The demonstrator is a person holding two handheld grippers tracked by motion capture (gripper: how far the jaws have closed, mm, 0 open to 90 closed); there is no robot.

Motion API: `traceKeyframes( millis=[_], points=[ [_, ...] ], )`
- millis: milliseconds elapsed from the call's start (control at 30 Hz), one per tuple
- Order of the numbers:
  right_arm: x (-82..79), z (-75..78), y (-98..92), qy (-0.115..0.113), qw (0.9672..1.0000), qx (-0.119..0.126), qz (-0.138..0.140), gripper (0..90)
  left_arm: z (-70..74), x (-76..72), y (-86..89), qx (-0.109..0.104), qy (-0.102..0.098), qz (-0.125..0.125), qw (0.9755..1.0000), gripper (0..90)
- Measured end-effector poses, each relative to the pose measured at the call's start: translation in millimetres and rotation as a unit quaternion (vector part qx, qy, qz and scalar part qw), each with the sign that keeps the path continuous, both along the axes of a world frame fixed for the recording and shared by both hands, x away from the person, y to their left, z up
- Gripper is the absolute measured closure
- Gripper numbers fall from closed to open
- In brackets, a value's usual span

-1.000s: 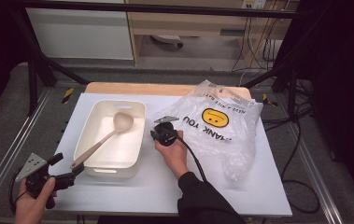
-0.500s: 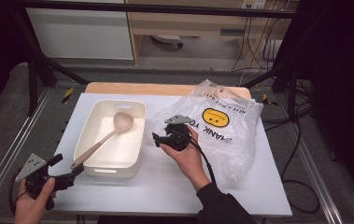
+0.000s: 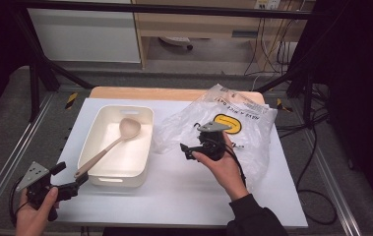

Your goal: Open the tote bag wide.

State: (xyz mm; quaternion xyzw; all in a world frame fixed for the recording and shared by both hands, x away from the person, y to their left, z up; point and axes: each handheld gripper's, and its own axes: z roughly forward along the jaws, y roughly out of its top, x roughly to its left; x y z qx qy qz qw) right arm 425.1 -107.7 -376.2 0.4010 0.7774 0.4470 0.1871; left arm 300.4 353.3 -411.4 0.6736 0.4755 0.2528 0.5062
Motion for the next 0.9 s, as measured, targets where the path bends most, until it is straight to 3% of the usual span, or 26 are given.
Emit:
traceKeyframes(
  millis=[100,300,500,900],
  points=[
    [2.1,3.9,-17.1,-0.007,0.9999,0.015,0.000,4.9,0.0,0.0,-0.1,-0.002,-0.001,0.000,1.0000,4.3],
    [3.6,10.7,-49.4,-0.018,0.9996,0.018,-0.015,5.3,-0.2,0.3,0.1,-0.001,0.002,-0.001,1.0000,4.3],
    [6.6,10.9,-76.8,-0.026,0.9986,0.006,-0.045,6.7,-0.4,0.4,0.4,-0.003,0.002,0.000,1.0000,4.3],
    [14.1,-2.1,-88.9,-0.011,0.9979,-0.011,-0.063,5.9,-1.6,1.0,0.8,-0.004,0.005,0.002,1.0000,4.3]
  ],
)
